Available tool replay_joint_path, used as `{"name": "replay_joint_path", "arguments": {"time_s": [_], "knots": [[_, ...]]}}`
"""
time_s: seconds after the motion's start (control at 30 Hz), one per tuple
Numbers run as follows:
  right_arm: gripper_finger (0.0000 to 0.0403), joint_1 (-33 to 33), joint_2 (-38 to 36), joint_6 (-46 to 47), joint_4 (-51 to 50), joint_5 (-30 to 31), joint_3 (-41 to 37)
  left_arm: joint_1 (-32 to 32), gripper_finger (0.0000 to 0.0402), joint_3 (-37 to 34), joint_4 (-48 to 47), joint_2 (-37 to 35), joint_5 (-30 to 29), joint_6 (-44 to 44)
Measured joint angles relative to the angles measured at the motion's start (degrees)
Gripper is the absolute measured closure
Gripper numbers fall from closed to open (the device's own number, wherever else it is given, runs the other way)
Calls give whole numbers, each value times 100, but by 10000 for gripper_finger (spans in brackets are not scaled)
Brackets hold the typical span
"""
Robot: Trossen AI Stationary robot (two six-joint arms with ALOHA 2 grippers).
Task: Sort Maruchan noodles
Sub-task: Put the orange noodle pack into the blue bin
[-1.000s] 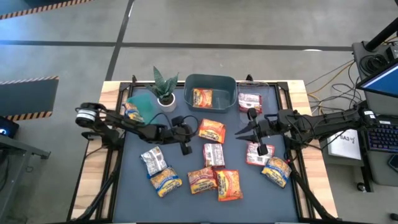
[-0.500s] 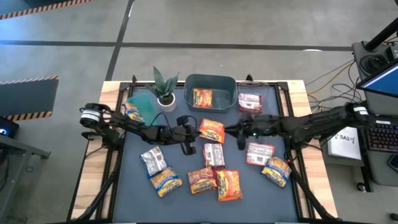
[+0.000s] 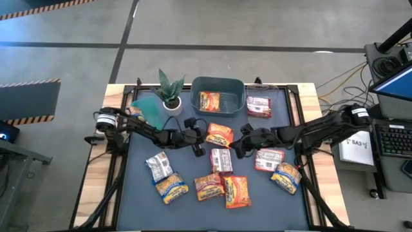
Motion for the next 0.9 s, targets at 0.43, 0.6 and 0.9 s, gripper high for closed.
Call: {"name": "replay_joint_path", "arguments": {"time_s": [0.43,0.6,0.9], "knots": [[260,-3,488,644,-77,214,3,100,402,0,378,361,67,-9],[228,-2,787,964,-86,236,3,94,402,4,399,504,32,-181],[184,-15,1017,1171,-80,632,1,97,402,-7,-228,522,16,-414]]}}
